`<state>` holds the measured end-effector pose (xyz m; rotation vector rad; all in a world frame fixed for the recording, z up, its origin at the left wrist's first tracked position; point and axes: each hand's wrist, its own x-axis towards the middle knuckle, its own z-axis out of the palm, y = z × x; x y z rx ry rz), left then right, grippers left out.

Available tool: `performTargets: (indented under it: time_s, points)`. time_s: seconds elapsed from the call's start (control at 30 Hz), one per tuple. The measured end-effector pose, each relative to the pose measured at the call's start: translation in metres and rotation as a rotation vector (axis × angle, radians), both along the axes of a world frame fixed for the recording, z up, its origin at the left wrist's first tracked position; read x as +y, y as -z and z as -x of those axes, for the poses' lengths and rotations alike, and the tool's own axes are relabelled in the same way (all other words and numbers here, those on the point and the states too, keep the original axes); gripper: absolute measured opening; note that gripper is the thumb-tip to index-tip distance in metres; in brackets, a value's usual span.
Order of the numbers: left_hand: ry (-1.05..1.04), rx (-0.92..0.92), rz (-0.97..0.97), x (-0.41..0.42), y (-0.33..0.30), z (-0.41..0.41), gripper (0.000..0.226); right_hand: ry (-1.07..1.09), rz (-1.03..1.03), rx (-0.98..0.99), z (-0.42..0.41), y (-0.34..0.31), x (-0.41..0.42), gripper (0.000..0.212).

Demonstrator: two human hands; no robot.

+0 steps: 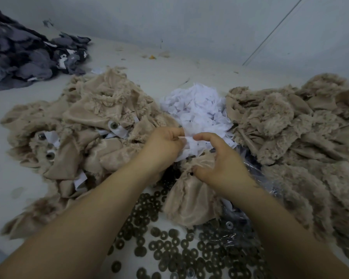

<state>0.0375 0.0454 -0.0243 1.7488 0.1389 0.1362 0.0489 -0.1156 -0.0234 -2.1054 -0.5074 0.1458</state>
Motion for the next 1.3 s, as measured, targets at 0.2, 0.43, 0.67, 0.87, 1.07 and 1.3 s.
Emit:
performTargets:
  time_s: [0.2,0.43,0.67,0.87,1.07,1.3]
  points:
    - [-0.001,0.006,-0.215,-0.004,0.016,-0.021,0.034,-0.113,0.034,0.025,-0.013,0.003,0.005,0.085]
    - [0.051,0.089,-0.464,-0.009,0.030,-0.033,0.017,-0.088,0.083,0.352,-0.030,0.014,0.006,0.022]
    - [-0.132,-0.024,-0.522,0.010,0.009,-0.033,0.029,-0.013,0.149,0.332,-0.032,0.012,0.011,0.022]
    - [-0.188,-0.022,-0.377,0.018,0.010,-0.020,0.027,0.002,0.194,0.280,-0.027,0.012,0.010,0.023]
    - [-0.298,-0.125,0.191,0.008,0.002,-0.010,0.022,0.047,0.217,0.269,-0.027,0.014,0.004,0.026]
    - [-0.080,0.065,0.130,-0.016,0.029,-0.028,0.024,0.026,0.158,0.173,-0.019,0.009,0.004,0.038]
